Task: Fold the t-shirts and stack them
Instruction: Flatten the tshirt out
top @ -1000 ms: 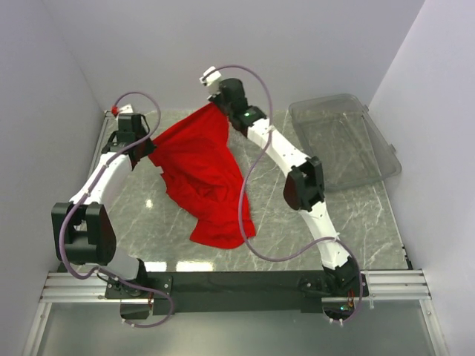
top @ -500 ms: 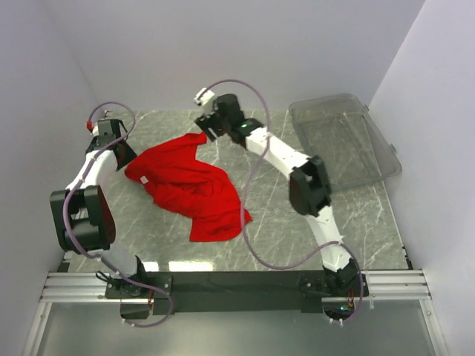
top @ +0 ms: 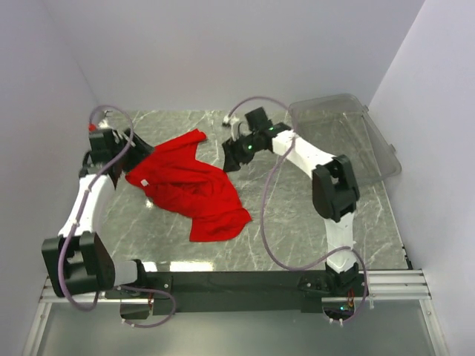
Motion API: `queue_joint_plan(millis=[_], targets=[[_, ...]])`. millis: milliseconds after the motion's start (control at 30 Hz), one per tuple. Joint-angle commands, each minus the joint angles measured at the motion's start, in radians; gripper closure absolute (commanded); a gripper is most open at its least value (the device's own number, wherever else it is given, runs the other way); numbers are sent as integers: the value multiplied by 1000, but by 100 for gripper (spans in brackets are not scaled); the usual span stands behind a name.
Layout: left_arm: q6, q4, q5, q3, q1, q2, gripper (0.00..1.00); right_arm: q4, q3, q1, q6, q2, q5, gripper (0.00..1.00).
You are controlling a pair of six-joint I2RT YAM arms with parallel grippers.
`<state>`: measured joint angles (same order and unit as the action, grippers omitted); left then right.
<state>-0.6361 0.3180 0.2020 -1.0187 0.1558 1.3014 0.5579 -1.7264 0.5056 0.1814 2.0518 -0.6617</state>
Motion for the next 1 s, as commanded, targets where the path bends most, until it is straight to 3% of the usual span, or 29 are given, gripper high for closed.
queue_joint_plan(millis=[0,233,367,733,833,867,967], targets=[[-94,-25,214,146,-38,-68,25,54,-24,14,-112,80,-58,29],[-189,-34,188,342,-68,-309,24,31,-117,22,-221,192,57,33],[-188,-5,169,348,-71,-356,24,-4,-116,19,-250,202,96,34],[-178,44,175,325,-70,-381,24,-50,-197,24,-358,314,-1,41],[-188,36,182,328,-73,-384,24,-43,-208,24,-350,327,-3,53],[-189,32,182,330,-75,-386,24,-42,-206,22,-346,323,0,64],[-197,26,189,336,-84,-387,24,-41,-199,13,-307,292,31,83]])
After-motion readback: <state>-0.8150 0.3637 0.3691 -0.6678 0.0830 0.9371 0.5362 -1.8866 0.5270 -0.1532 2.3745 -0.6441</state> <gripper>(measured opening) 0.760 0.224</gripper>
